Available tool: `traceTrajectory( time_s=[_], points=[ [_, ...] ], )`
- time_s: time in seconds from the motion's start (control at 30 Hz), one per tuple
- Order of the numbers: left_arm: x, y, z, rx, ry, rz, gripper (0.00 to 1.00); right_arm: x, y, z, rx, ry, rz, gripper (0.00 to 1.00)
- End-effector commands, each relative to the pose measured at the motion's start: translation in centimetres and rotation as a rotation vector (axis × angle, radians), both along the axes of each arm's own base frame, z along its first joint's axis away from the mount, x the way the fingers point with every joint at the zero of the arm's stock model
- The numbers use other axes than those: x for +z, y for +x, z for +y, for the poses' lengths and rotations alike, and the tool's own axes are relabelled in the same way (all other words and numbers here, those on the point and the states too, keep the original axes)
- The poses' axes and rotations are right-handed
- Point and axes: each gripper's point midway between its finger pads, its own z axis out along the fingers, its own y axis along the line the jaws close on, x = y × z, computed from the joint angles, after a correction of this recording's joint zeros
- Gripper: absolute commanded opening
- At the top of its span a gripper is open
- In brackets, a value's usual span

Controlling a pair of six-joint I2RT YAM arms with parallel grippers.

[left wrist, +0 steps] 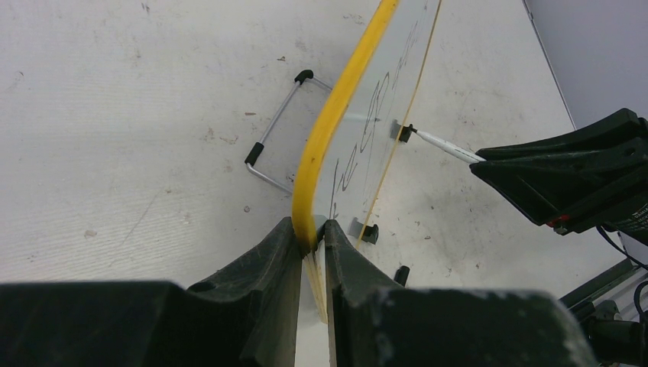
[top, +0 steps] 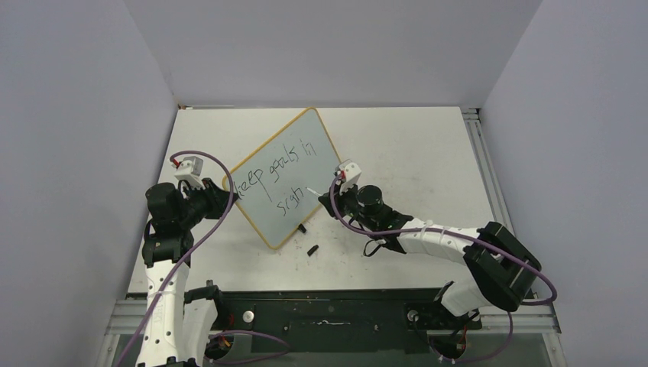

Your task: Write a sentence on the whiteboard

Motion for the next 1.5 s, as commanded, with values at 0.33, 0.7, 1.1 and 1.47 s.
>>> traceTrajectory(
  time_s=[0.33,0.7,1.1,1.47],
  points=[
    [1.1,0.3,0.1,-0.003,0.023,-0.047,0.14,2.9,1.3,2.2,0.045,0.071,-0.078,0.05],
    [1.1,0.3,0.1,-0.003,0.023,-0.046,0.14,1.8,2.5,1.9,0.002,0.052,-0.052,0.05],
    [1.1,0.3,0.0,-0.005,0.023,-0.046,0.14,2.0,4.0,0.2,-0.072,0.058,-0.056,0.05],
    [1.1,0.2,0.0,-0.005,0.022,-0.047,0.14,5.9,2.7,0.9,-0.023,0.117,-0.128,0.05]
  ],
)
